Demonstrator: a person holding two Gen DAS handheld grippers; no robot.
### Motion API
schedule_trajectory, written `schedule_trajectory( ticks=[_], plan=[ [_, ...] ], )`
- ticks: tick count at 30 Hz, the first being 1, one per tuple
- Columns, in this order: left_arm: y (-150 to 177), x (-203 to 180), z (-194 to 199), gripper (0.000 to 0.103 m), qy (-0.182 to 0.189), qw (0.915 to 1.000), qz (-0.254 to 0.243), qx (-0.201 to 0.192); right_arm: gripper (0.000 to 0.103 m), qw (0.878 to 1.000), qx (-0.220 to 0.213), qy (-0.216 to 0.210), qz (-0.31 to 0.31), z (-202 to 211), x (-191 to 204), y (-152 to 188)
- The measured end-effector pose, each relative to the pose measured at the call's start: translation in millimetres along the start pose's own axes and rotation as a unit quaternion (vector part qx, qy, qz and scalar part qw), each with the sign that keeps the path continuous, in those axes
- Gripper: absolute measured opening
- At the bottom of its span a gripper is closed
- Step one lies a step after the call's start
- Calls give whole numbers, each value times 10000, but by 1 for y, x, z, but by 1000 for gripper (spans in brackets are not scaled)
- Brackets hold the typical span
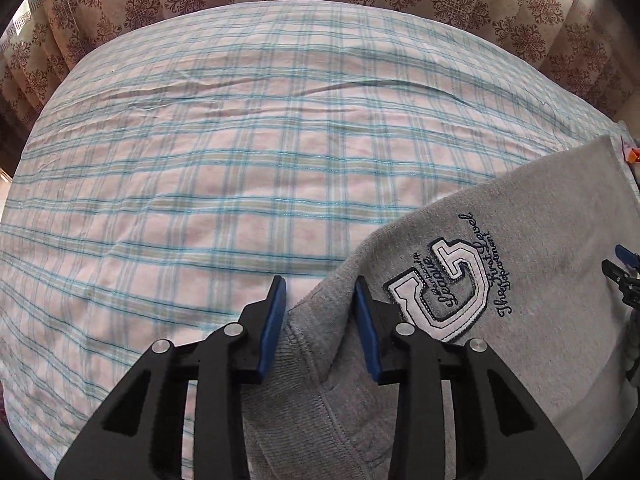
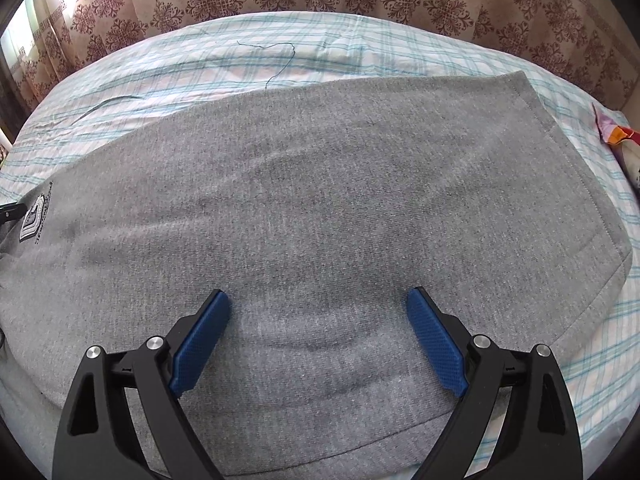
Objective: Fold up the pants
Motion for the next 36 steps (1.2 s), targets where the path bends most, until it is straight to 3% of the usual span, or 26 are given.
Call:
schedule_trajectory(
  ticks=[2,5,11,16,20,30,36],
  plan=[
    [6,-2,11,21,-20,10000,-76,-54,90,10000,2,0,-4,0,0,0],
    [15,-8,27,16,-24,9997,-176,-137,90,10000,1,6,-6,-1,0,0],
    [34,-25,39,16,-284,9974,-626,-220,90,10000,-5,11,-19,-1,0,0],
    [23,-21,20,16,-462,9979,-417,-157,90,10000,-34,-32,-33,0,-1,1],
    [28,-29,34,11,-368,9979,-444,-307,89,9996,-36,-205,-175,6,-7,-2],
    [86,-43,93,10,39,9968,-563,-569,89,9906,-519,-175,-1255,34,-87,-62],
    [125,-59,101,10,149,9959,-785,-412,89,9715,-634,-304,-2265,28,-143,-100]
  ],
)
Point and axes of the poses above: each gripper's, at about its wrist camera, not at the fingertips, and z roughly against the way its jaws point, x to its left, y to its underside, the point moved 6 cm from there along -z, roughly the way its jaws point, and after that the axes turned 7 degrees about z, right-handed, at the moved point
